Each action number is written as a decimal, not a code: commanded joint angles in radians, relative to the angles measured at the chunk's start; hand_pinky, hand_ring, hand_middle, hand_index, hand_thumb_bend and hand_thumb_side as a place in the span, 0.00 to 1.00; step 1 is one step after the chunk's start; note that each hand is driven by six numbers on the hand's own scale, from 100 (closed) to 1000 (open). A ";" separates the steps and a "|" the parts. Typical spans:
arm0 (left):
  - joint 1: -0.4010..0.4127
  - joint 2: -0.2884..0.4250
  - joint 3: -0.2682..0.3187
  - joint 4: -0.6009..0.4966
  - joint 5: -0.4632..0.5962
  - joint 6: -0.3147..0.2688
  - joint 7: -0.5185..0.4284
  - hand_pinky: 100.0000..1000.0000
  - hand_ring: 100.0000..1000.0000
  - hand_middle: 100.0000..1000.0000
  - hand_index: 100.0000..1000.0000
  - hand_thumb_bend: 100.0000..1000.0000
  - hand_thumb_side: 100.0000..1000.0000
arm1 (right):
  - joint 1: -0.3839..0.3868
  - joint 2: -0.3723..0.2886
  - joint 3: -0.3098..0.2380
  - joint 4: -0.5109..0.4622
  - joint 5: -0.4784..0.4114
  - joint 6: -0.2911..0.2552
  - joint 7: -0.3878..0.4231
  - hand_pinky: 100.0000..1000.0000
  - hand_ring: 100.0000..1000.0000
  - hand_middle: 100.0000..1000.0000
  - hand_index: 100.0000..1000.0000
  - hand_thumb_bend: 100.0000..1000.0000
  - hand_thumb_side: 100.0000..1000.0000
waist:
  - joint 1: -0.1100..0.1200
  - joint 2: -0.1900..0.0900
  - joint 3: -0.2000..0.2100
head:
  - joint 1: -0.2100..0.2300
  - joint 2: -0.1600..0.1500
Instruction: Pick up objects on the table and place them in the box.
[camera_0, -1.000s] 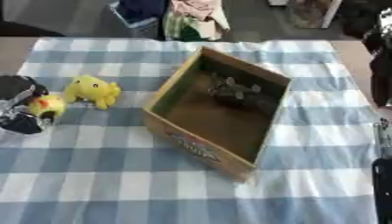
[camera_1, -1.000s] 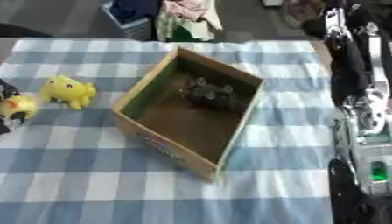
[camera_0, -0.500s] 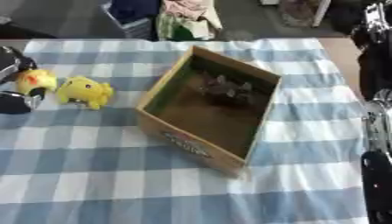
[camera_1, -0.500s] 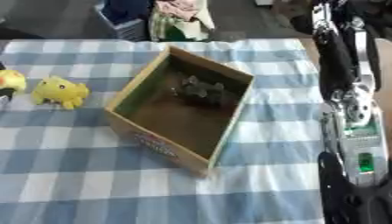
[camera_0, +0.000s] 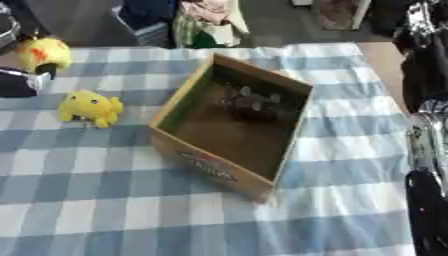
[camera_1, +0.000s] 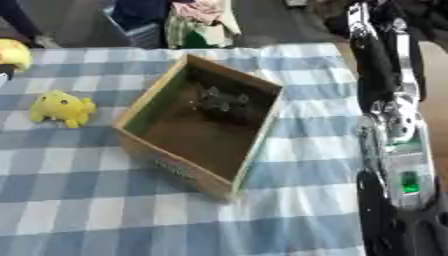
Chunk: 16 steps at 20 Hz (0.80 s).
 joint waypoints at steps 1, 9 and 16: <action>-0.048 -0.016 -0.007 -0.041 0.012 -0.011 0.006 0.37 0.52 0.44 0.58 0.00 0.17 | -0.019 -0.012 0.005 -0.027 0.007 -0.002 0.004 0.69 0.58 0.39 0.73 0.00 0.52 | 0.005 -0.018 -0.003 | 0.002 0.011; -0.122 -0.117 -0.059 -0.124 -0.011 -0.042 0.063 0.37 0.51 0.44 0.58 0.00 0.19 | -0.032 -0.010 0.017 -0.036 0.006 -0.002 0.015 0.69 0.58 0.39 0.73 0.00 0.53 | 0.020 -0.005 -0.019 | 0.025 0.006; -0.156 -0.230 -0.108 -0.090 -0.069 -0.088 0.117 0.38 0.52 0.45 0.59 0.00 0.19 | -0.035 0.002 0.024 -0.051 0.001 0.004 0.019 0.69 0.58 0.39 0.73 0.00 0.54 | 0.028 0.002 -0.031 | 0.059 0.000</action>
